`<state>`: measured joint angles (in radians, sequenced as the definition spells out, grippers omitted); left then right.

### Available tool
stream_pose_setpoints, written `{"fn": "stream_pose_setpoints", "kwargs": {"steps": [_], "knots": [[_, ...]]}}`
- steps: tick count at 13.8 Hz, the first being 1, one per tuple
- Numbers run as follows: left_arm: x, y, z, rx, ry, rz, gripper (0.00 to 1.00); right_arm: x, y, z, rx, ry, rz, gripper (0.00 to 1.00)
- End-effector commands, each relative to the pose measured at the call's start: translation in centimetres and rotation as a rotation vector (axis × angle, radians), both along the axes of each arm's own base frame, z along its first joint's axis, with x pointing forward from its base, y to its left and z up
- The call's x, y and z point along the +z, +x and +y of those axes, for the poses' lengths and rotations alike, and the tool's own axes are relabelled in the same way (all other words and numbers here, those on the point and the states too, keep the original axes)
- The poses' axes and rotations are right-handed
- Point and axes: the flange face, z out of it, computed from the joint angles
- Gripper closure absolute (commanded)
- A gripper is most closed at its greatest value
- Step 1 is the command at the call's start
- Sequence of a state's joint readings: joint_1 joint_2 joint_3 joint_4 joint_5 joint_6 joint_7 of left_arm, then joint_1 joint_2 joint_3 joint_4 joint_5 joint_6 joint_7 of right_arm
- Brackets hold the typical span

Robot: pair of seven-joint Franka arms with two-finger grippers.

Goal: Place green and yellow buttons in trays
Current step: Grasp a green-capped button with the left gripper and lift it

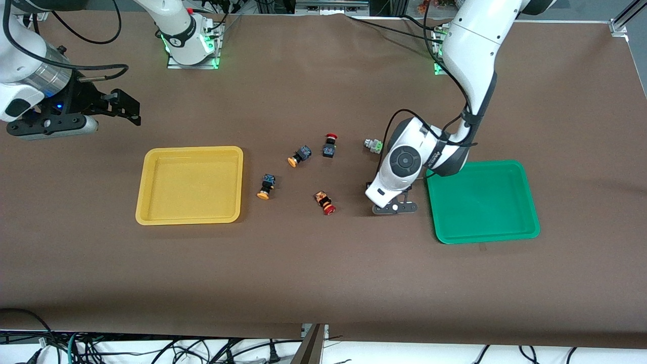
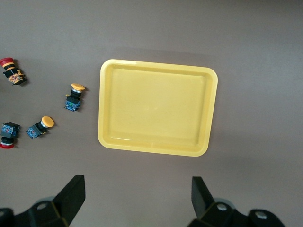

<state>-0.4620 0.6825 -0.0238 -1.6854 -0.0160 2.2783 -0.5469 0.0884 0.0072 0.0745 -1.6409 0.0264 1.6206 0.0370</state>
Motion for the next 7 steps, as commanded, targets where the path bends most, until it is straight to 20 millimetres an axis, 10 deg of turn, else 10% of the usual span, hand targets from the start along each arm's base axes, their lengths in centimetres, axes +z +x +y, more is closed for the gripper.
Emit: {"fn": "stream_pose_setpoints", "kwargs": {"steps": [1, 7], "knots": [[4.1, 2.9, 7.0, -0.041, -0.028, -0.007, 0.99, 0.6, -0.1, 0.5, -0.001, 0.001, 0.002, 0.01], [7.1, 5.0, 20.5, -0.053, -0.024, 0.075, 0.98, -2.4, 1.7, 1.5, 0.023, 0.011, 0.024, 0.01]]}}
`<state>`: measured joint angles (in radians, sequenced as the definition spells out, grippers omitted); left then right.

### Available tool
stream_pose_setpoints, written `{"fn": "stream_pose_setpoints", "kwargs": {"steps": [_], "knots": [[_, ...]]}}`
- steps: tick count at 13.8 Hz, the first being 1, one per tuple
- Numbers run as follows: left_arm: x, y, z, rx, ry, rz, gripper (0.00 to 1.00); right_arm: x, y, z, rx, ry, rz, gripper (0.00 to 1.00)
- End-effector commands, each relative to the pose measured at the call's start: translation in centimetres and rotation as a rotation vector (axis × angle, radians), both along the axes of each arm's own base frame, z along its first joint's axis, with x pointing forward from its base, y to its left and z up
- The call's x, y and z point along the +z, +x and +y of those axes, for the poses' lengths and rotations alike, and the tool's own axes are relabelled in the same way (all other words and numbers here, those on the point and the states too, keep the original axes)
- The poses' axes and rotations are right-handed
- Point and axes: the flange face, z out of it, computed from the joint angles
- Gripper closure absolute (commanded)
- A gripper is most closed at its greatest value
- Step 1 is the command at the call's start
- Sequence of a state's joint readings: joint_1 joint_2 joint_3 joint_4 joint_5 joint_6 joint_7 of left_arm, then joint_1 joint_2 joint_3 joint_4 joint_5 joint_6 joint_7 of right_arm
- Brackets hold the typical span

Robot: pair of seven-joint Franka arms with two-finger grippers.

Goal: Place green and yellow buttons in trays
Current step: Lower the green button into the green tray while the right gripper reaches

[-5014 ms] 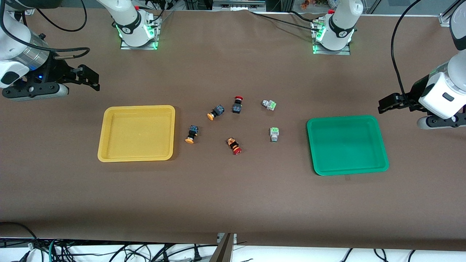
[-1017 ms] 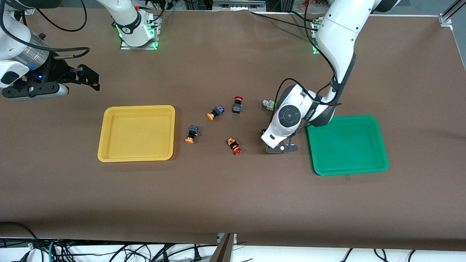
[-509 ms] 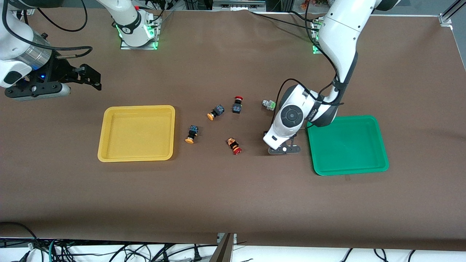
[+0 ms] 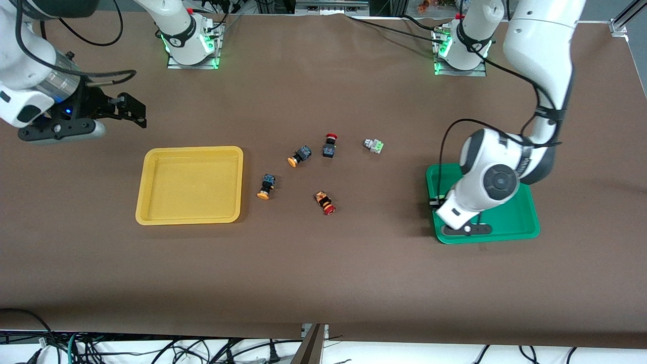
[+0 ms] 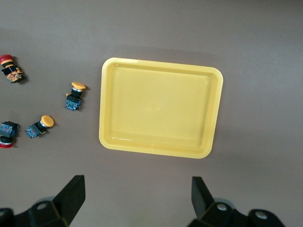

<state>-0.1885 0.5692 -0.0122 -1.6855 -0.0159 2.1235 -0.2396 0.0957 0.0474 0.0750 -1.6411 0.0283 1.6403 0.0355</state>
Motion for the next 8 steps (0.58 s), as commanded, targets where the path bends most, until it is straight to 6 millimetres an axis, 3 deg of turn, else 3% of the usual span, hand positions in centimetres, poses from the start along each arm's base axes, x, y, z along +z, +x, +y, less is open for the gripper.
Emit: {"fn": "stream_pose_setpoints", "kwargs": {"steps": [1, 2, 4, 5, 7, 8], "knots": [[0.6, -0.4, 5.6, -0.059, -0.008, 0.038, 0.97, -1.8, 1.1, 1.6, 0.033, -0.007, 0.023, 0.01], [0.3, -0.4, 8.6, -0.065, -0.015, 0.049, 0.97, -2.2, 1.3, 1.8, 0.036, -0.012, 0.029, 0.01], [-1.2, -1.6, 12.5, -0.065, -0.025, 0.081, 0.96, -2.7, 1.5, 1.8, 0.041, -0.014, 0.035, 0.01], [-1.7, -2.0, 14.8, -0.059, -0.032, 0.092, 0.96, -3.9, 2.0, 1.9, 0.039, -0.01, 0.056, 0.01], [-2.5, -2.8, 18.2, -0.043, -0.043, 0.105, 0.95, -6.3, 2.6, 2.5, 0.046, -0.013, 0.096, 0.01], [-2.9, -3.1, 18.9, -0.03, -0.044, 0.103, 0.94, -6.5, 2.6, 2.6, 0.046, -0.01, 0.102, 0.01]]}}
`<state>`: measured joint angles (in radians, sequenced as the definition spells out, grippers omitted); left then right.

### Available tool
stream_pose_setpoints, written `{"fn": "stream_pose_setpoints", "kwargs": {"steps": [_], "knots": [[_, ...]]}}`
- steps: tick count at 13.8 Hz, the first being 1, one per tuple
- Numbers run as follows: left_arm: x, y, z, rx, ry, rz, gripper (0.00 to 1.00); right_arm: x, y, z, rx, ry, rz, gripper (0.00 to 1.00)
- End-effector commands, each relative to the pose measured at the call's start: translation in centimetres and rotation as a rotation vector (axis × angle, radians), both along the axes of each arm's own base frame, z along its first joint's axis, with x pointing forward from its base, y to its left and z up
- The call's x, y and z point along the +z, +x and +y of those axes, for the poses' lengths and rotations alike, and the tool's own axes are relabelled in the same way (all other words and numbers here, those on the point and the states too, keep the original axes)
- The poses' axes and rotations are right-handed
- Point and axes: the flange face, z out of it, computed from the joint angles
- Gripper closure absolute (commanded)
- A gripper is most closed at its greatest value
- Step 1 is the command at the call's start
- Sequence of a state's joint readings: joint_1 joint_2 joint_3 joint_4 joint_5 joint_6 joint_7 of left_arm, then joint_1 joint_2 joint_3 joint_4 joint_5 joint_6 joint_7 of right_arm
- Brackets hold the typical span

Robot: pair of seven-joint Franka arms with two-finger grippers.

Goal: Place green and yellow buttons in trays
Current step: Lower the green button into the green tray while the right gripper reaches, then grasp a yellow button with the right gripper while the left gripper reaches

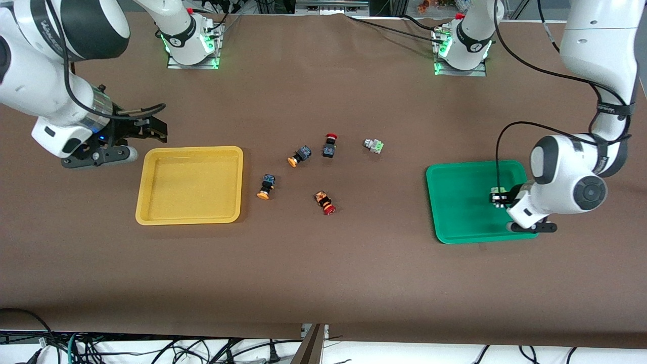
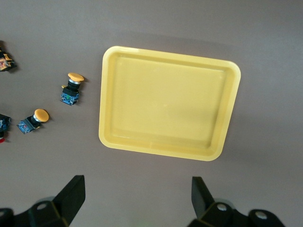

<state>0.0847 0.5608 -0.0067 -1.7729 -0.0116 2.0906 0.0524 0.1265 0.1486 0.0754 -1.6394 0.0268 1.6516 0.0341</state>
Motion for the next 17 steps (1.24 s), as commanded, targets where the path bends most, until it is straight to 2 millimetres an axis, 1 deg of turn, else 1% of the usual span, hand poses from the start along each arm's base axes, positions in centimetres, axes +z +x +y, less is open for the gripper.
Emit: {"fn": "stream_pose_setpoints", "kwargs": {"steps": [1, 2, 3, 4, 5, 6, 7, 8, 9, 10, 11, 12, 13, 14, 16, 17], "knots": [[-0.5, -1.8, 1.2, -0.009, -0.002, -0.009, 0.94, -1.0, 0.7, 0.9, 0.01, 0.004, 0.018, 0.01], [-1.5, -2.4, 2.1, 0.006, -0.001, -0.018, 0.94, -1.2, 0.6, 1.7, 0.001, 0.008, 0.022, 0.01], [-2.5, -3.3, 2.8, 0.017, 0.0, -0.023, 0.94, -1.7, 0.5, 2.5, -0.046, 0.061, 0.048, 0.01], [-3.1, -3.8, 2.9, 0.02, 0.0, -0.027, 0.94, -3.2, 0.8, 2.7, -0.13, 0.107, 0.094, 0.01], [-3.5, -3.9, 3.0, 0.019, 0.0, -0.027, 0.92, -4.8, 1.0, 3.4, -0.198, 0.111, 0.13, 0.01], [-3.6, -3.9, 3.1, 0.019, -0.002, -0.029, 0.91, -5.5, 1.2, 4.1, -0.281, 0.097, 0.14, 0.01], [-3.6, -3.8, 3.0, 0.017, -0.001, -0.035, 0.83, -6.4, 1.3, 5.6, -0.322, 0.085, 0.143, 0.01], [-3.8, -3.8, 3.0, 0.022, 0.0, -0.034, 0.43, -6.8, 0.9, 7.7, -0.313, 0.08, 0.141, 0.01], [-3.7, -3.7, 2.9, 0.034, 0.002, -0.03, 0.12, -7.9, 0.8, 9.3, -0.315, 0.072, 0.143, 0.01], [-3.1, -3.5, 2.8, 0.04, 0.004, -0.036, 0.0, -9.3, 1.0, 10.6, -0.345, 0.068, 0.136, 0.01], [-2.6, -3.2, 2.1, 0.045, 0.002, -0.041, 0.0, -11.3, 1.2, 12.7, -0.362, 0.065, 0.126, 0.01], [-1.2, -2.5, 0.6, 0.067, 0.005, -0.047, 0.0, -13.3, 1.2, 15.2, -0.388, 0.063, 0.105, 0.01], [-0.2, -1.9, -1.8, 0.088, -0.001, -0.035, 0.0, -15.2, 1.4, 16.4, -0.42, 0.061, 0.097, 0.01], [0.8, -1.6, -4.6, 0.121, -0.005, -0.011, 0.0, -17.0, 1.3, 17.7, -0.426, 0.059, 0.092, 0.01], [2.2, -1.6, -9.8, 0.203, -0.007, -0.002, 0.0, -20.6, 1.5, 18.5, -0.461, 0.047, 0.099, 0.01], [2.4, -1.9, -11.7, 0.251, -0.003, 0.004, 0.0, -22.2, 1.3, 19.3, -0.475, 0.037, 0.1, 0.01]]}}
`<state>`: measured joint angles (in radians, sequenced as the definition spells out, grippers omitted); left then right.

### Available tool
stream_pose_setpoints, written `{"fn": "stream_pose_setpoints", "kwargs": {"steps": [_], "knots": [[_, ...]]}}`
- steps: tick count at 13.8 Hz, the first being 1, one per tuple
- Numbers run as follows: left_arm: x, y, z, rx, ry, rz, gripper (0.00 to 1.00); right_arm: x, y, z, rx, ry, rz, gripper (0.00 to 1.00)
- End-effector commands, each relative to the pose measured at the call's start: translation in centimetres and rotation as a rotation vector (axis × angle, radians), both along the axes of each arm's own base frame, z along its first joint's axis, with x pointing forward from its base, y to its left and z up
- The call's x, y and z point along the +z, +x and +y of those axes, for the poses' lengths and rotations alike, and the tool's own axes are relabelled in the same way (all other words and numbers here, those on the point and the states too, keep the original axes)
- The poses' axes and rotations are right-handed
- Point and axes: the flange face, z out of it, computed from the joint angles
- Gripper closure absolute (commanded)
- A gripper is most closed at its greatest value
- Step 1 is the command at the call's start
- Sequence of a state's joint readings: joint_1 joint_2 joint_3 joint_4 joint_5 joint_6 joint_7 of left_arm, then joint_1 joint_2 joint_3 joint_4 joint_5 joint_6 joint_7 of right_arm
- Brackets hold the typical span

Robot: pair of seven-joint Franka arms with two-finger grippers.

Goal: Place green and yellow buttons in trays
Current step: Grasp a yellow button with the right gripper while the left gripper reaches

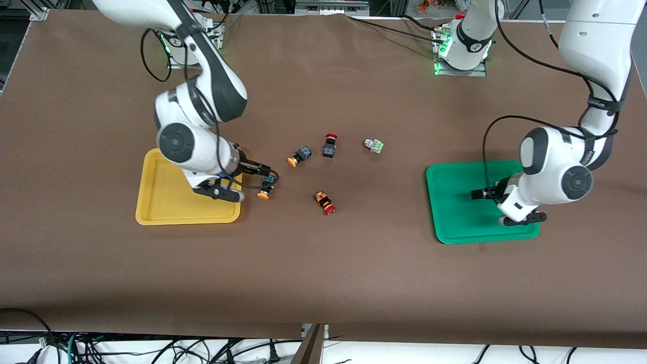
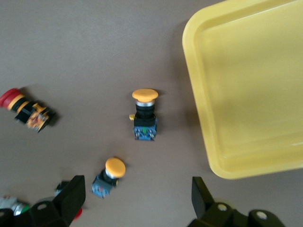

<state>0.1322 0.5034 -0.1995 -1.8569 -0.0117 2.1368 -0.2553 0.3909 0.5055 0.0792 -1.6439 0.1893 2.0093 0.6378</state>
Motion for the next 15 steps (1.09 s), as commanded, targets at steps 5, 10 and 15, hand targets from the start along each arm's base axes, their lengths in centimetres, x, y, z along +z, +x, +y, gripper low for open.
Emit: {"fn": "stream_pose_setpoints", "kwargs": {"steps": [5, 10, 15], "knots": [[0.9, -3.5, -13.7, 0.283, 0.067, 0.078, 0.0, -8.0, -0.8, 1.7, -0.055, -0.01, -0.044, 0.01], [-1.9, -10.2, -21.0, 0.407, 0.143, 0.073, 0.0, -11.3, -1.7, 1.6, -0.058, -0.018, -0.046, 0.03], [-4.0, -15.5, -26.5, 0.537, 0.181, 0.055, 0.0, -12.7, -2.8, 2.7, -0.043, -0.021, -0.031, 0.18]]}}
